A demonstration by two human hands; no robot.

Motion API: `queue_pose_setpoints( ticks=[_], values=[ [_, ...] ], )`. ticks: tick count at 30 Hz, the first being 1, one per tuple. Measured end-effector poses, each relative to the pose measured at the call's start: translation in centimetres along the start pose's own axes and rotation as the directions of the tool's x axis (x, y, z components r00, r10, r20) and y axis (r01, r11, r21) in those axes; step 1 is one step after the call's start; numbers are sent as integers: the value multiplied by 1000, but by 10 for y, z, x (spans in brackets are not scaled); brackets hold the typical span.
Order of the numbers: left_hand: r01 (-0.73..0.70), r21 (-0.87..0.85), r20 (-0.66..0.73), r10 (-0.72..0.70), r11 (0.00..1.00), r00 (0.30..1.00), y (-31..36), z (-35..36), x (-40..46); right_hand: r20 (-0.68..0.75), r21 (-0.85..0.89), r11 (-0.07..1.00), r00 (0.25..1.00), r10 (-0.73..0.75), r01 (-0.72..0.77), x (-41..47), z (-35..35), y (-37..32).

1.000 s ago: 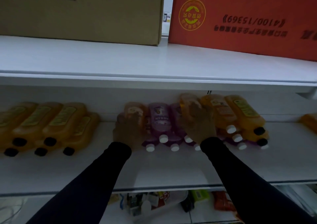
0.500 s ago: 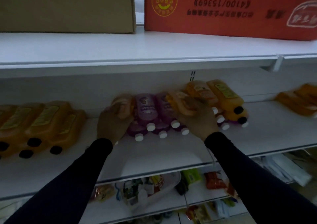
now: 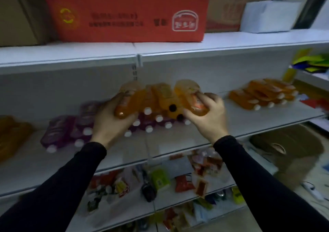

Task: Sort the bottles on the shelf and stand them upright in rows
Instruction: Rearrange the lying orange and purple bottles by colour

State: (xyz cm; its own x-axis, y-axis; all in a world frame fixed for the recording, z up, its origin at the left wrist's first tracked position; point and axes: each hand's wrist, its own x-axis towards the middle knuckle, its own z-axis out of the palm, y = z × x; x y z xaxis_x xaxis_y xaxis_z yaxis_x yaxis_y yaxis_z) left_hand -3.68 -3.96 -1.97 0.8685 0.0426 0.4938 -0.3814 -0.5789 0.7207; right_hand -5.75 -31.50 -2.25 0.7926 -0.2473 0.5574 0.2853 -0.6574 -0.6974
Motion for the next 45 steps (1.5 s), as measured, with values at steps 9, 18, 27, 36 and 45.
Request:
queue_pose_setpoints(
  ticks=[9, 18, 27, 36, 45],
  values=[
    [-26, -186, 141, 53, 982, 989, 103, 165, 0, -98, -85, 977, 978, 186, -195, -5, -143, 117],
    [-43, -113, 292, 75, 993, 954, 126, 325, 44, -107, -148, 947, 957, 270, -284, 41, -203, 205],
    [195, 116, 424, -226, 974, 877, 100, 425, 74, 64, -196, 934, 946, 317, -300, 120, -192, 274],
    [193, 331, 371, -315, 924, 874, 119, 484, 77, 263, -286, 941, 929, 259, -181, 190, -146, 348],
    [310, 331, 393, -428, 891, 814, 129, 503, 67, 442, -403, 905, 895, 61, 137, 239, -135, 395]
  ],
)
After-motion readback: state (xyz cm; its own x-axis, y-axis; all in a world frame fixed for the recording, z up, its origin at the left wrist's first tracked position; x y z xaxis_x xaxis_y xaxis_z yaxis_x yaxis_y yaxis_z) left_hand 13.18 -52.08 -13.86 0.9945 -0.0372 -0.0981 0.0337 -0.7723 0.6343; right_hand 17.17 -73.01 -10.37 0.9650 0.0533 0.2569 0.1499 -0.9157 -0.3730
